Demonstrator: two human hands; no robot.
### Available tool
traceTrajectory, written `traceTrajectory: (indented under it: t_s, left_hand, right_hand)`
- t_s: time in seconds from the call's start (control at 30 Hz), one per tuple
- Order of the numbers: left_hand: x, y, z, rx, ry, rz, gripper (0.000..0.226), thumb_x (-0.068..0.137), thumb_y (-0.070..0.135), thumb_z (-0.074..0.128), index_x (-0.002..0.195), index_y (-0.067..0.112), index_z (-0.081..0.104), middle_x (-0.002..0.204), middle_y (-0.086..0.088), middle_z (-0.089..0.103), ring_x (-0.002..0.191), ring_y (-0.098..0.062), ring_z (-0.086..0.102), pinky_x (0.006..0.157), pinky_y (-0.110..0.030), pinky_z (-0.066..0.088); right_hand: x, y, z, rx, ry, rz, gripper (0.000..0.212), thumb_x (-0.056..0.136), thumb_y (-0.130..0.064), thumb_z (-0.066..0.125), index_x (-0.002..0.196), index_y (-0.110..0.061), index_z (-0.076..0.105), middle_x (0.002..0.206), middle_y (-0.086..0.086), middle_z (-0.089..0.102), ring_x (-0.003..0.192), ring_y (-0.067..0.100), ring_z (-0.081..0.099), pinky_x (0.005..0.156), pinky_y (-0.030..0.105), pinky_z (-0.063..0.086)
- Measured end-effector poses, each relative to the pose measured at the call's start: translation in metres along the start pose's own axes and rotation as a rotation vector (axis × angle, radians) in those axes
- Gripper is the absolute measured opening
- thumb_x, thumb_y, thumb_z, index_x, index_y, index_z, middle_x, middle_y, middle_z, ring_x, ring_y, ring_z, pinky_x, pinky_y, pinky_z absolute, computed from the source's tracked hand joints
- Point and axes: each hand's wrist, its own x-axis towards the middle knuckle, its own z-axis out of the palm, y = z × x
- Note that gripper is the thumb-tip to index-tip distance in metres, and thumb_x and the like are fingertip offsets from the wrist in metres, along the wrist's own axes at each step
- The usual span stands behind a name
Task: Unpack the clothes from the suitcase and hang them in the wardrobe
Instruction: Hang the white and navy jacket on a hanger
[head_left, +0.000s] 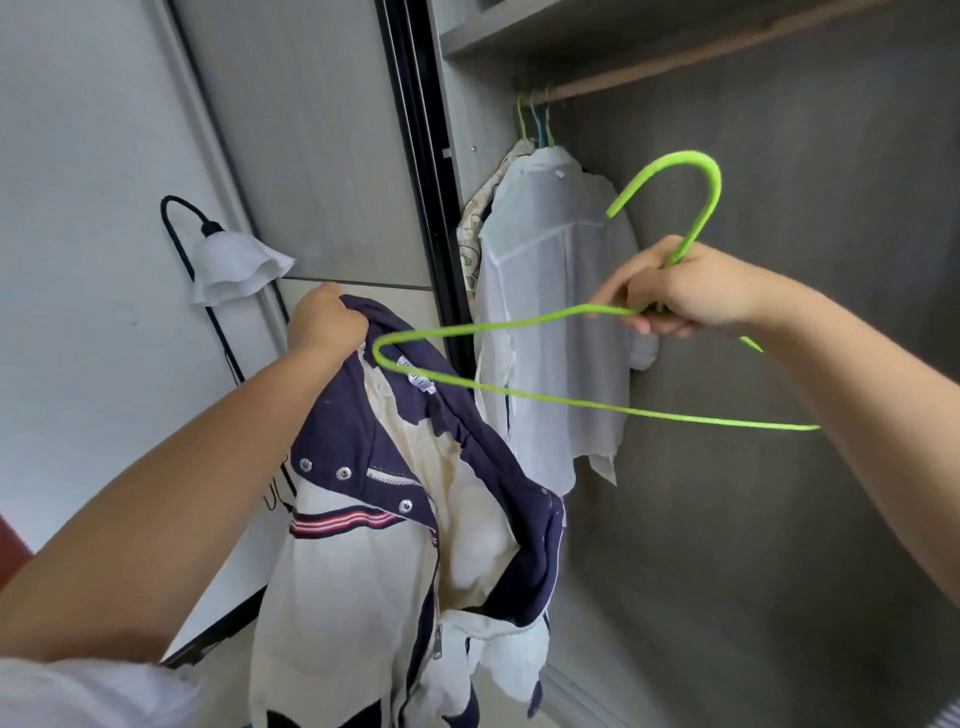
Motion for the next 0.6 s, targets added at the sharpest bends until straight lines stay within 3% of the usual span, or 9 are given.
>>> traceTrajectory:
  t_s: [0.13, 0.27, 0.37, 0.47, 0.6]
  left_hand:
    - [-0.007, 0.005, -0.004, 0.077, -0.037, 0.111, 0.030, 0.080, 0.000, 0.049, 0.060, 0.014, 0.033, 0.082, -0.010, 0.049, 0.090, -0.034, 0.053, 0.067, -0.030, 0.032]
    - [-0.023, 0.016, -0.004, 0.131, -0.076, 0.205, 0.030, 0.081, 0.003, 0.049, 0.061, 0.015, 0.029, 0.066, -0.002, 0.041, 0.077, -0.026, 0.044, 0.064, -0.030, 0.030]
    - [-0.037, 0.029, 0.000, 0.115, -0.085, 0.269, 0.031, 0.081, 0.005, 0.050, 0.061, 0.016, 0.029, 0.070, -0.006, 0.046, 0.077, -0.026, 0.047, 0.064, -0.029, 0.032]
    - [-0.055, 0.046, 0.004, 0.093, -0.098, 0.330, 0.033, 0.081, 0.006, 0.053, 0.060, 0.018, 0.029, 0.066, -0.001, 0.044, 0.077, -0.025, 0.046, 0.062, -0.028, 0.028]
    - [-0.071, 0.052, -0.001, 0.100, -0.100, 0.438, 0.026, 0.083, 0.015, 0.058, 0.067, 0.020, 0.037, 0.067, 0.004, 0.046, 0.080, -0.026, 0.048, 0.064, -0.028, 0.028]
  right_hand:
    - [-0.001, 0.011, 0.021, -0.057, -0.097, 0.082, 0.041, 0.080, 0.011, 0.032, 0.072, -0.013, 0.065, 0.036, -0.003, 0.042, 0.033, 0.009, 0.023, 0.037, 0.011, 0.016]
    - [0.005, 0.018, 0.045, 0.070, -0.162, 0.143, 0.040, 0.079, 0.011, 0.029, 0.078, -0.008, 0.064, 0.038, -0.004, 0.041, 0.030, 0.006, 0.020, 0.035, 0.008, 0.015]
    - [0.013, 0.016, 0.067, 0.091, -0.163, 0.150, 0.037, 0.079, 0.010, 0.031, 0.082, -0.007, 0.063, 0.034, -0.007, 0.040, 0.029, 0.006, 0.021, 0.035, 0.008, 0.015]
    - [0.016, 0.019, 0.099, 0.169, -0.112, 0.151, 0.036, 0.078, 0.009, 0.032, 0.069, -0.012, 0.059, 0.031, -0.006, 0.039, 0.028, 0.007, 0.024, 0.034, 0.009, 0.016]
    - [0.011, 0.026, 0.108, 0.471, 0.134, 0.106, 0.035, 0.078, 0.012, 0.032, 0.056, -0.008, 0.049, 0.031, 0.001, 0.040, 0.023, 0.008, 0.025, 0.033, 0.007, 0.015]
